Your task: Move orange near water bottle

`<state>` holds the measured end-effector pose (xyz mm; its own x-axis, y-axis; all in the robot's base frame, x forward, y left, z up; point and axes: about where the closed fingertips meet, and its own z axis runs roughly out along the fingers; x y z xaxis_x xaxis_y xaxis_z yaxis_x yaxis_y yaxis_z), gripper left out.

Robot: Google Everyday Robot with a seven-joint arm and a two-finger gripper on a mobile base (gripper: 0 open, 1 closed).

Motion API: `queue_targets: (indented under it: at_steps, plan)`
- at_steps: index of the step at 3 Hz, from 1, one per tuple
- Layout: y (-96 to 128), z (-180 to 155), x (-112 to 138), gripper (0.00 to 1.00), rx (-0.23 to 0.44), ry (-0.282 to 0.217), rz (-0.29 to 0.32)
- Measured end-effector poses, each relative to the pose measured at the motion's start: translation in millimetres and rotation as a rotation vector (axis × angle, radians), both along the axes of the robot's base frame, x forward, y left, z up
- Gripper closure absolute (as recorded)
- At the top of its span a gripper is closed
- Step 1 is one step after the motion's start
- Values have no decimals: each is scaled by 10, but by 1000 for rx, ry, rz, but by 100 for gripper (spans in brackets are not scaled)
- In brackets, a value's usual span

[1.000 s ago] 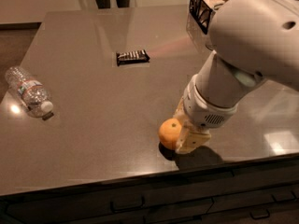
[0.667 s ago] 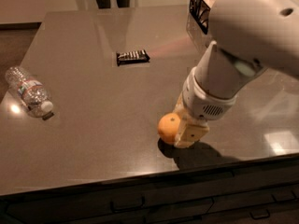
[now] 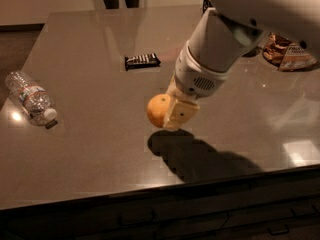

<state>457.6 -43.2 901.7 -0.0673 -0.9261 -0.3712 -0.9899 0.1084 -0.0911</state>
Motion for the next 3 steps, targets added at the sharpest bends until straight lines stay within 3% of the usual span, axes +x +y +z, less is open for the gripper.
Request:
queue_targets:
  at_steps: [3]
  plan:
    - [1072, 85, 370, 100, 127, 14, 145]
